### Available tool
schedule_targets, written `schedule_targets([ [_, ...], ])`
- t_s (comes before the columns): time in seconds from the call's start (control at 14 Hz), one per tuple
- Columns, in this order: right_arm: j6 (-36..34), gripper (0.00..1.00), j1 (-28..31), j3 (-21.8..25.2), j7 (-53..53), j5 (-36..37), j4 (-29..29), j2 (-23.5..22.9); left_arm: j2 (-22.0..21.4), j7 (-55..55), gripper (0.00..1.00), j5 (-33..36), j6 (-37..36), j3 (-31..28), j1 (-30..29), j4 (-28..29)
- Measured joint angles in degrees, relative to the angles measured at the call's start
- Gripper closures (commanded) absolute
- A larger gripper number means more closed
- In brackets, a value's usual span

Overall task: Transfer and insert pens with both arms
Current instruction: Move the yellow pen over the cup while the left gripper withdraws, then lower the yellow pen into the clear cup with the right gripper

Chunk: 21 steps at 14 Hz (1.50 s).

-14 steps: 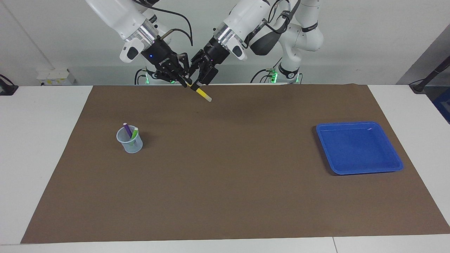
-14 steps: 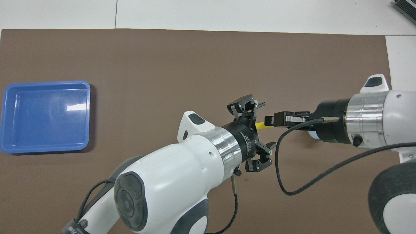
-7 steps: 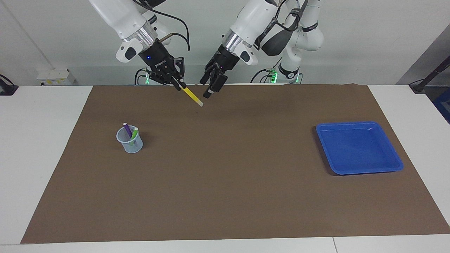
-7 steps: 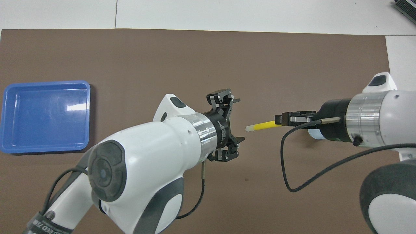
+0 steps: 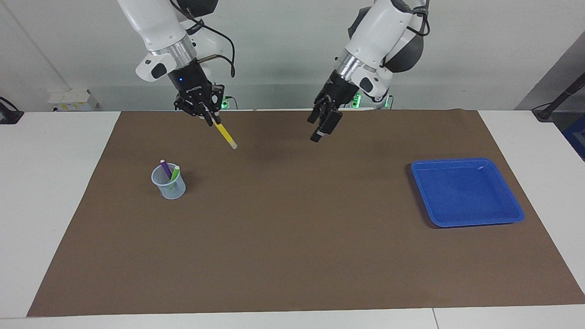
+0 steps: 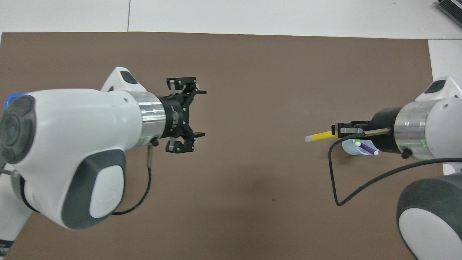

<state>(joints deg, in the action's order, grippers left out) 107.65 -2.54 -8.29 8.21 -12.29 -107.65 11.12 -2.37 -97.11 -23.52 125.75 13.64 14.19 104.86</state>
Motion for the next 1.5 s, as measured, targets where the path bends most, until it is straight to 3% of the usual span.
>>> schedule_targets([
  [0.5, -3.51, 1.00, 2.77, 0.09, -0.60, 10.05, -0.15, 0.01, -1.48, 27.53, 0.00, 0.49, -13.25, -0.87, -18.89, -0.34],
  [0.71, -3.92, 1.00, 5.73, 0.17, -4.25, 12.54, -1.16, 0.09, -2.06, 40.40, 0.00, 6.54, -18.40, -1.07, -24.49, -0.57],
  [1.0, -3.92, 1.00, 9.23, 0.32, -8.73, 14.58, -2.84, 0.44, -2.41, 54.97, 0.00, 17.74, -23.80, -1.04, -25.00, -1.27],
  [1.5, 0.98, 1.00, 11.12, 0.36, -9.75, 16.29, -7.60, 0.45, -2.73, 78.51, 0.00, 19.53, -29.63, -8.82, -23.41, -4.11],
])
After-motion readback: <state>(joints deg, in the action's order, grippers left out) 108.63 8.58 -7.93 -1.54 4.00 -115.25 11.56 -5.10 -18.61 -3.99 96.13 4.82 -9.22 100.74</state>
